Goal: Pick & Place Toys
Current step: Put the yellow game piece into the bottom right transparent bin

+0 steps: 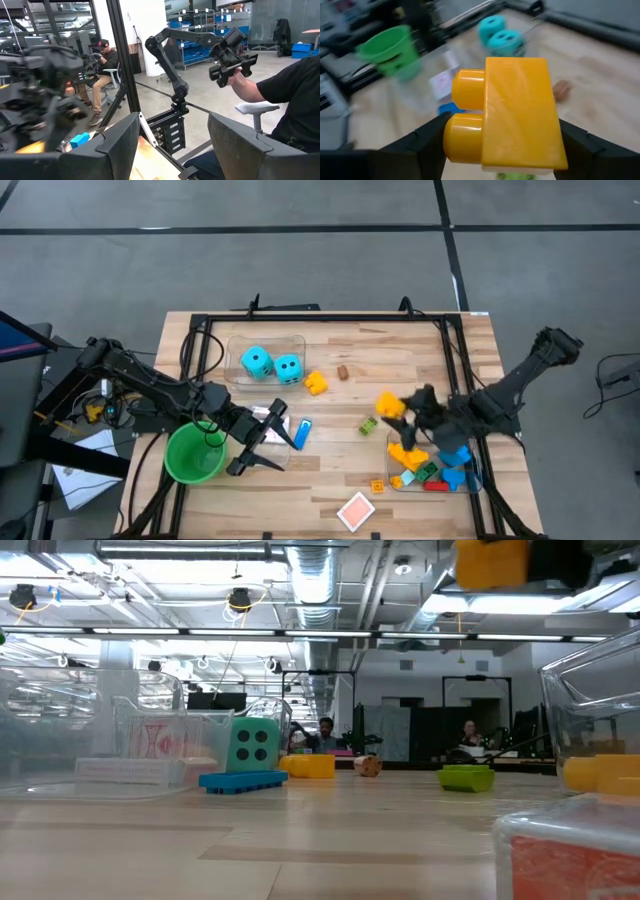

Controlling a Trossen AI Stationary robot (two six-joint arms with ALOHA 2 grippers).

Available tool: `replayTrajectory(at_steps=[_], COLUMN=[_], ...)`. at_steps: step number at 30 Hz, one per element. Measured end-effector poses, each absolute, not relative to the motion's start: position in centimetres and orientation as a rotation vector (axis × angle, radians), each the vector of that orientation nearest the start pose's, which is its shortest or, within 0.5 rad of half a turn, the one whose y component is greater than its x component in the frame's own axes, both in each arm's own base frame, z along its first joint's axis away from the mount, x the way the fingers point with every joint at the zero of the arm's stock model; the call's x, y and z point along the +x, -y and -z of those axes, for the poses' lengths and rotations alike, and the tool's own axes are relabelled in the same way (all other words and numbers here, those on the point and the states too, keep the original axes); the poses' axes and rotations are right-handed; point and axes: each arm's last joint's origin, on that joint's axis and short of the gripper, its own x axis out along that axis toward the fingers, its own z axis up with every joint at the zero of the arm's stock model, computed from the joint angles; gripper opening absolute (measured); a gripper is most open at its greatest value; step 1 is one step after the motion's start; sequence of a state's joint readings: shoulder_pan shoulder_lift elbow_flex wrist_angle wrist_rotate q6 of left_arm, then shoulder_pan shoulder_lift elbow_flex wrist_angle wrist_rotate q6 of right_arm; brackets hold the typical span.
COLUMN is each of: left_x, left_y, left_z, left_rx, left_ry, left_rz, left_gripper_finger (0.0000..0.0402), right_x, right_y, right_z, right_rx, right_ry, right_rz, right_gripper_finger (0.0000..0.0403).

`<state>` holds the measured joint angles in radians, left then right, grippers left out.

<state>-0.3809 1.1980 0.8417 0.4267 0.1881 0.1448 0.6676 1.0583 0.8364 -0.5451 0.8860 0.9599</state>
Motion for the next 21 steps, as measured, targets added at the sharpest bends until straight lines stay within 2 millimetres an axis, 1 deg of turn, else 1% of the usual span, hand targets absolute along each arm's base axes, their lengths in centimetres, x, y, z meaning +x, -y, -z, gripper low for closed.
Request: replayTrajectory(at_steps=[6, 11, 17, 21], left_x=[24.9, 24.9, 24.9, 24.9], left_y=[10.5, 10.5, 10.6, 10.6], left_z=[-32.7, -32.7, -32.7, -32.7], left_rx=[0.134, 0.134, 0.134, 0.134], left_ry=[0.112, 0.112, 0.112, 0.112], left_rz=[0.562, 0.562, 0.563, 0.562], left_gripper_finger=[0.0231, 0.0231, 0.0231, 0.0231], right_x=[15.6, 13.9, 11.7, 10.8], right_y=[-14.6, -16.9, -17.9, -18.6], right_z=[-26.9, -25.6, -23.9, -23.2], right_rx=[0.388, 0.417, 0.491, 0.526], right_ry=[-0.446, -0.525, -0.647, -0.709], right_rz=[0.28, 0.204, 0.245, 0.245], right_gripper_finger=[0.0265, 0.0265, 0.0265, 0.0265])
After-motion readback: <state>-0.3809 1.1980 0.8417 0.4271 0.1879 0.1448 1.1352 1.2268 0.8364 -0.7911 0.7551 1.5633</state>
